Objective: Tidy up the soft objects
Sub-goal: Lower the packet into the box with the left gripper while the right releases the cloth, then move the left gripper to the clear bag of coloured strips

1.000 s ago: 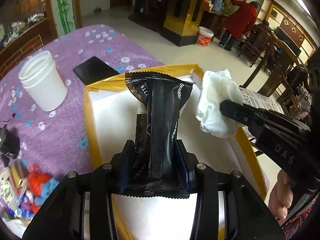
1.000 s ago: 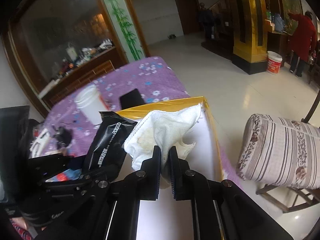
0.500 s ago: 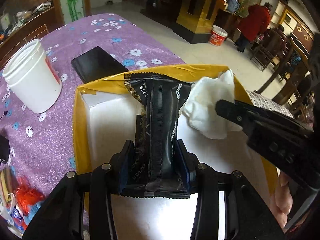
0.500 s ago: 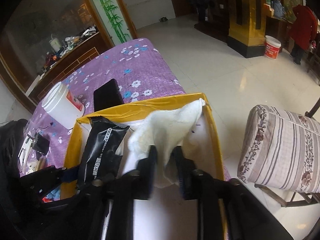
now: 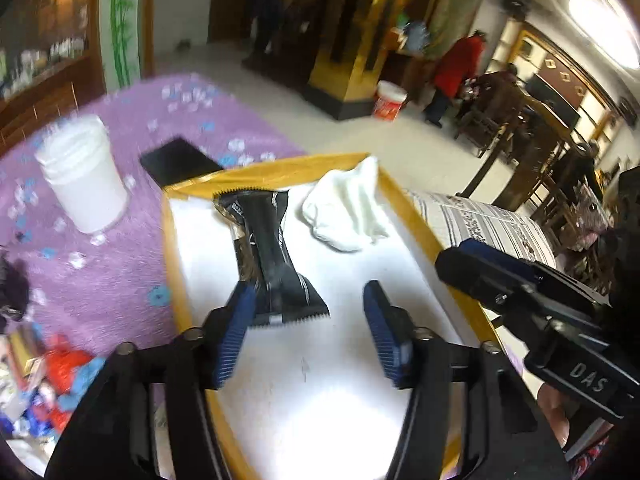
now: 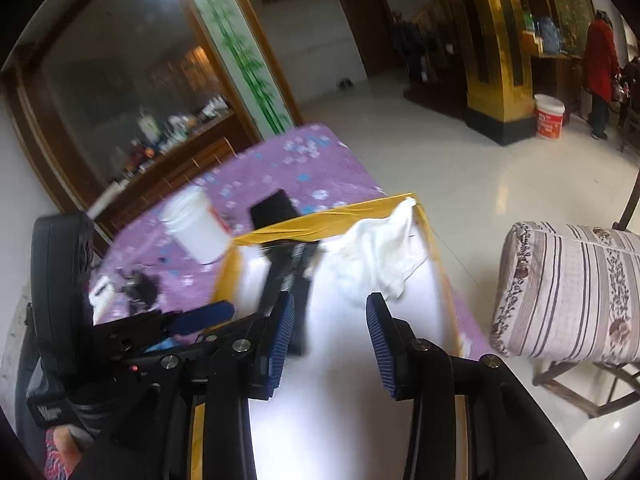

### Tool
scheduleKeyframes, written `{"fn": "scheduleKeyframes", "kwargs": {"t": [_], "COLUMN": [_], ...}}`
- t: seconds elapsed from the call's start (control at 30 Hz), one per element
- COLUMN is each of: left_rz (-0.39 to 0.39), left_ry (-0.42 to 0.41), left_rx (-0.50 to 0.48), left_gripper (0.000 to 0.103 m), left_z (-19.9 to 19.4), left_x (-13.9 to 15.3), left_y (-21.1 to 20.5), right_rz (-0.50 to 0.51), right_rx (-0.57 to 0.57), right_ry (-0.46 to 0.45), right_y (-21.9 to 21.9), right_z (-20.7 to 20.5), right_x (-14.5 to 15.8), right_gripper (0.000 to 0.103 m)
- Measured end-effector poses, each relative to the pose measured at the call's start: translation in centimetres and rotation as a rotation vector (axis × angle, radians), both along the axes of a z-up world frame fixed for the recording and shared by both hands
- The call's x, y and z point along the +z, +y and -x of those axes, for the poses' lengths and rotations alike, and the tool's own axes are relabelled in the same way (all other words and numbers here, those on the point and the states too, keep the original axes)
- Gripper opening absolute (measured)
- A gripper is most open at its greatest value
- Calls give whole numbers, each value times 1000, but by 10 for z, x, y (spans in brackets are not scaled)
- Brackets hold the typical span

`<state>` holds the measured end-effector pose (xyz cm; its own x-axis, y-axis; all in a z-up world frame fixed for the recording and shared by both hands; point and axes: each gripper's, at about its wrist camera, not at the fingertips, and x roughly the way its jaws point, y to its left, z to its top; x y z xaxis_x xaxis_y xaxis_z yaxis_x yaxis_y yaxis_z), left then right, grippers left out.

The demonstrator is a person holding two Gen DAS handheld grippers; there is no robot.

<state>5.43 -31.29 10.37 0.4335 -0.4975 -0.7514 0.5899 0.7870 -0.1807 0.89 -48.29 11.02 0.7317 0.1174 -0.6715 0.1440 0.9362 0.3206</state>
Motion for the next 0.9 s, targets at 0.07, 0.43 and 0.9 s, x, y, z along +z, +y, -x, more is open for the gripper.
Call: {"fn": "scheduleKeyframes", "kwargs": {"t": [0.07,0.43,0.9], "left_rz": [-6,87,43], "left_ry": [-61,-124,-34], "left_rx": [-27,49,546], "left_gripper": [60,80,80], "left_z": [27,103,116], "left_x": [11,16,-32], "left_y": [14,138,374], "right_rz": [5,20,-17], "right_rx": [-4,128,452], "right_ry": [-40,-146,-9], "right_y": [11,88,213], "right_z": [23,95,86], "right_x": [6,16,-43], "right_gripper": [41,41,42]}}
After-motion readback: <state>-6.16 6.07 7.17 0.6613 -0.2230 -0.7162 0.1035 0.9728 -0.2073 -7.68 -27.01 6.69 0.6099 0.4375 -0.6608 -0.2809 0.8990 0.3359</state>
